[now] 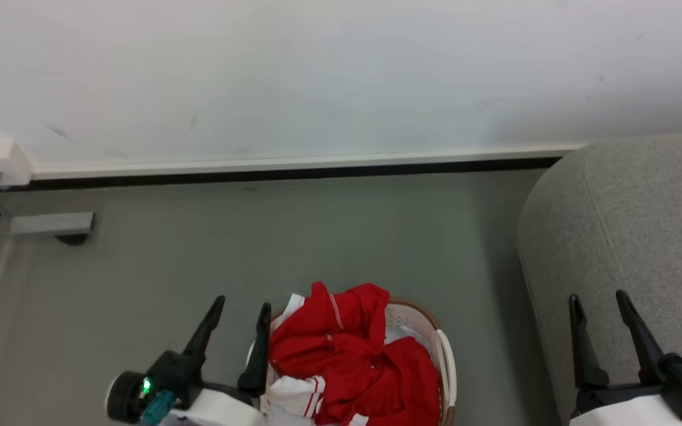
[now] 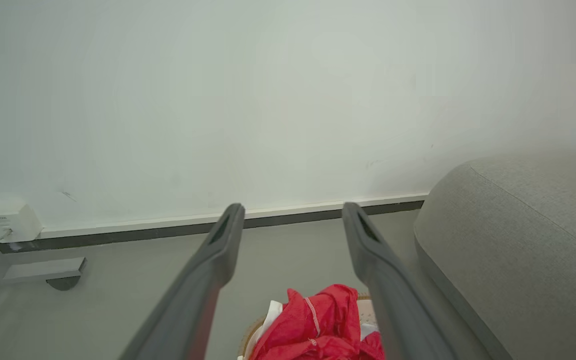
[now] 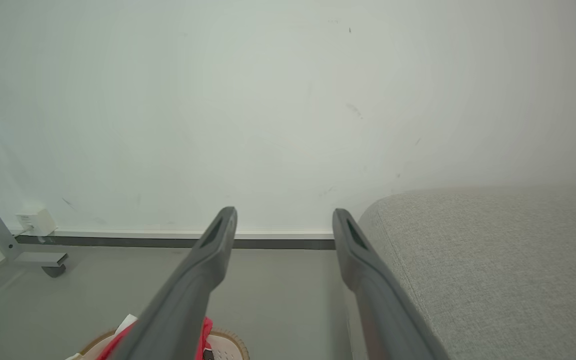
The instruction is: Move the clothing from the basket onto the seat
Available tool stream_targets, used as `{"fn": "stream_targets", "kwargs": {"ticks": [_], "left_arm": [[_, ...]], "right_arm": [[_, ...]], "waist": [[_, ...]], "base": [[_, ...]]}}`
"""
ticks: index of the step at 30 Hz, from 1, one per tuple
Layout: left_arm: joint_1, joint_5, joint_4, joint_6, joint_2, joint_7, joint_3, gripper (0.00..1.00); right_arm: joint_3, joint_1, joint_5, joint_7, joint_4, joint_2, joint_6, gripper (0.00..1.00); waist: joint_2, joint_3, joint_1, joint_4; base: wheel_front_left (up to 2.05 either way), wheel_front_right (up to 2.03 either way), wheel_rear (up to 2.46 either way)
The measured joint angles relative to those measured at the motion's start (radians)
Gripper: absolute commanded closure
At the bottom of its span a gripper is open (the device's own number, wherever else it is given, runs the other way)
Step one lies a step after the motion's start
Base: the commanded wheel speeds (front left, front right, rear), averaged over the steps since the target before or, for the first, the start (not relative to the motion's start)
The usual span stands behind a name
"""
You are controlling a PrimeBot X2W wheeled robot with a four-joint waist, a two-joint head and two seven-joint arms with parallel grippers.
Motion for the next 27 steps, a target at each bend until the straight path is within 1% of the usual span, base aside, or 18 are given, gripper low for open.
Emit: {"fn": "stream_targets", "kwargs": {"ticks": [6, 12, 19, 27], "left_arm": [[-0.129, 0.033, 0.088, -0.044, 0.000, 0.000, -0.048, 0.00], [-0.297, 0.086, 0.232, -0.077, 0.005, 0.000, -0.134, 0.00], [-0.482, 0.150, 0.453, -0.096, 0.013, 0.013, -0.232, 0.00], [-0.626, 0.195, 0.666, -0.105, 0.012, 0.058, -0.331, 0.00]], "right_arm": [[-0.008, -0.062, 0.000, 0.000, -0.033, 0.000, 0.000, 0.00], [-0.007, -0.150, -0.007, 0.000, -0.060, -0.001, 0.000, 0.00], [0.005, -0.234, -0.009, -0.002, -0.105, -0.001, 0.000, 0.00], [0.019, -0.275, -0.005, -0.002, -0.144, -0.001, 0.000, 0.00]], "waist": [[0.0000, 0.106, 0.0001, -0.019], [0.0000, 0.233, 0.0002, -0.035], [-0.0001, 0.383, 0.0003, -0.056], [-0.0001, 0.524, 0.0002, -0.079]], "base": [[0.00, 0.00, 0.00], [0.00, 0.00, 0.00], [0.00, 0.00, 0.00], [0.00, 0.00, 0.00]]}}
